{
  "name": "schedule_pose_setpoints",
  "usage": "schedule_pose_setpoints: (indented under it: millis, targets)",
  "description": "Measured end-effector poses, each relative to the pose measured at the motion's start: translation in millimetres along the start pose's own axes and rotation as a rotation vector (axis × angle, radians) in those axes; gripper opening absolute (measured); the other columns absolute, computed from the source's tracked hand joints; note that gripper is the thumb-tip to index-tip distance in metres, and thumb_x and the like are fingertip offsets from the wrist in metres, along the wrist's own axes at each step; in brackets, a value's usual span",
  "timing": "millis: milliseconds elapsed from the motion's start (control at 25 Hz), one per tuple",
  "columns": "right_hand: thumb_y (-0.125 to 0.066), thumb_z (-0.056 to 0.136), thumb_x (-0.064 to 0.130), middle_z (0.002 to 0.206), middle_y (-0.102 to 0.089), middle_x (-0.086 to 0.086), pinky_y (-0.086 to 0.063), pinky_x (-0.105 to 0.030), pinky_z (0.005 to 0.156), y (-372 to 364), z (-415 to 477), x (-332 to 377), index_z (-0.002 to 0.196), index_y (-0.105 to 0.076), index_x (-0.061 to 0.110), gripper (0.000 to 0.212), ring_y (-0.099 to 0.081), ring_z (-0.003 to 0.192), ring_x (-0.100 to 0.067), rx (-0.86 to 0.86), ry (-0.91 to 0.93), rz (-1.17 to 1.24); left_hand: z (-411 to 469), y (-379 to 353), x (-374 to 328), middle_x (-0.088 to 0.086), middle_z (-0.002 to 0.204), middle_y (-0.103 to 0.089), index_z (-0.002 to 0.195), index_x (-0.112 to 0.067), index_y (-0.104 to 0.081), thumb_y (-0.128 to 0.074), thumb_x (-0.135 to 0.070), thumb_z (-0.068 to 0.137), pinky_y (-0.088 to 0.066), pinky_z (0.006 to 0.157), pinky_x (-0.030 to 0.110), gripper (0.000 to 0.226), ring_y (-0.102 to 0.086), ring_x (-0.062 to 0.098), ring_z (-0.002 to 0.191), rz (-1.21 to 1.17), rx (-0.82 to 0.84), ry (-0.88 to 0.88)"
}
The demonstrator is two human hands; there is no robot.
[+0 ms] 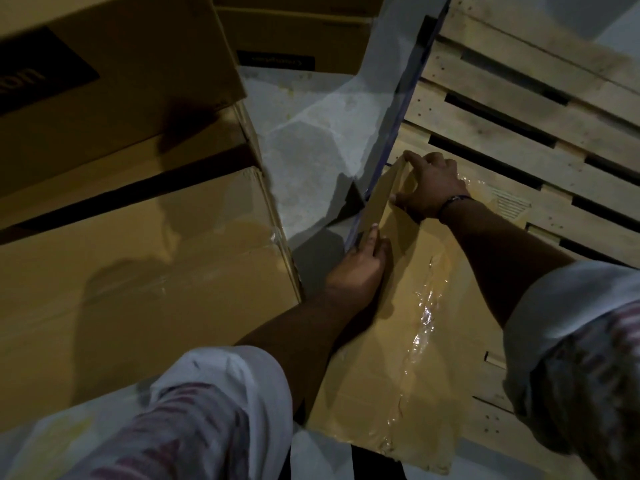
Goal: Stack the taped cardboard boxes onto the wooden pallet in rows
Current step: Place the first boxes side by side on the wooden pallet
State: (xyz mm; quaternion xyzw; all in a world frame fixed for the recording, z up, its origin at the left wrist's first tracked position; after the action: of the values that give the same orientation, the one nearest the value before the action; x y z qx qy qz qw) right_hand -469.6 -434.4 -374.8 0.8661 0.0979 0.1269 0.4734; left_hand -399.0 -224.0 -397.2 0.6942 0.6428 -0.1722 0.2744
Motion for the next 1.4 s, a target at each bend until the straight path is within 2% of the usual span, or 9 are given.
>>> schedule_pose_setpoints:
  millis: [120,280,440,680,760,880,960,1040,1400]
  targets:
    - [-0.079,0.081,0.048,0.159,-0.024,-0.009,-0.036,-0.06,0.111,-2,-1,-14,0.158,-0.018,0.036,0.1,-0.021,0.144,-0.036,0.026,-0.029,0.003,1,-1,-3,0.009,0.166,-0.028,0.163,-0.04,-0.005,-0.018,-0.057,0.109,-0.031,0.116,0.047,0.058,-0.034,0.032,0.149,-0.101,-0.043,0.048]
    - [-0.079,0.081,0.048,0.163,-0.018,-0.007,-0.03,-0.059,0.115,-9,-8,-17,0.159,-0.016,0.034,0.102,-0.017,0.148,-0.035,0.012,-0.006,0.003,3,-9,-8,0.008,0.169,-0.019,0.164,-0.031,-0.006,-0.025,-0.044,0.111,-0.034,0.115,0.051,0.058,-0.035,0.036,0.148,0.14,-0.034,-0.106]
    - [-0.079,0.081,0.048,0.162,-0.02,-0.008,-0.028,-0.056,0.114,-6,-11,-8,0.159,-0.018,0.034,0.1,-0.02,0.147,-0.035,0.0,0.035,-0.042,-2,-8,-9,0.007,0.165,-0.032,0.159,-0.05,0.003,-0.012,-0.068,0.104,-0.033,0.117,0.053,0.06,-0.039,0.03,0.145,0.323,-0.012,-0.19]
    - [-0.078,0.084,0.041,0.167,-0.01,-0.006,-0.028,-0.059,0.118,-13,-14,-2,0.16,-0.017,0.033,0.097,-0.009,0.152,-0.033,0.019,0.019,-0.009,-4,-3,-13,0.011,0.162,-0.035,0.16,-0.048,0.004,-0.013,-0.065,0.105,-0.036,0.115,0.054,0.06,-0.044,0.033,0.141,0.346,0.017,-0.174]
    - [-0.075,0.087,0.04,0.169,-0.004,-0.005,-0.026,-0.057,0.12,-20,-21,-3,0.159,-0.019,0.033,0.092,-0.004,0.154,-0.033,-0.001,0.02,0.002,-12,-4,-17,0.011,0.163,-0.034,0.161,-0.046,0.005,-0.015,-0.062,0.107,-0.036,0.113,0.053,0.06,-0.044,0.032,0.141,0.413,0.008,-0.249]
    - [-0.072,0.09,0.039,0.169,-0.003,-0.004,-0.027,-0.053,0.121,-37,-46,-5,0.158,-0.023,0.033,0.084,-0.005,0.154,-0.031,-0.032,0.035,0.051,-29,-8,-10,0.008,0.169,-0.014,0.163,-0.031,0.004,-0.033,-0.044,0.111,-0.037,0.113,0.056,0.066,-0.032,0.034,0.147,0.636,0.067,-0.33]
    - [-0.071,0.091,0.039,0.169,-0.004,-0.005,-0.029,-0.05,0.121,-51,-71,-7,0.158,-0.025,0.032,0.082,-0.007,0.154,-0.03,-0.042,0.054,0.035,-42,-10,0,0.004,0.171,0.01,0.164,-0.02,0.0,-0.051,-0.028,0.106,-0.035,0.117,0.058,0.078,-0.015,0.038,0.153,0.848,0.08,-0.353]
    - [-0.071,0.091,0.04,0.169,-0.004,-0.005,-0.032,-0.049,0.119,-69,-101,-9,0.158,-0.025,0.032,0.082,-0.008,0.153,-0.03,-0.028,0.041,0.017,-54,-13,14,0.004,0.169,0.022,0.164,-0.015,-0.004,-0.06,-0.018,0.1,-0.034,0.118,0.058,0.086,-0.006,0.04,0.155,1.004,0.082,-0.35]
    - [-0.064,0.094,0.042,0.169,0.009,0.0,-0.029,-0.052,0.121,-169,-290,-14,0.16,-0.011,0.038,0.085,0.0,0.155,-0.031,0.171,-0.056,0.118,-161,-55,114,0.009,0.168,0.026,0.163,-0.01,-0.008,-0.051,-0.006,0.102,-0.041,0.112,0.053,0.074,-0.015,0.044,0.153,1.2,0.179,-0.309]
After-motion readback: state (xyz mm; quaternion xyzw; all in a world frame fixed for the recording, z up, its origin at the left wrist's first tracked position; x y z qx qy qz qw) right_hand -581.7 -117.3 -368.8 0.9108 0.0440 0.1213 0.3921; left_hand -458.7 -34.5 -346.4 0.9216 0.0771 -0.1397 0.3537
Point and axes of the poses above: each hand's wrist, its own z-axis towards the middle knuckle, its own y-axis out of the back of the hand, x = y × z, the point moved 6 cm from there along z, towards the middle knuckle
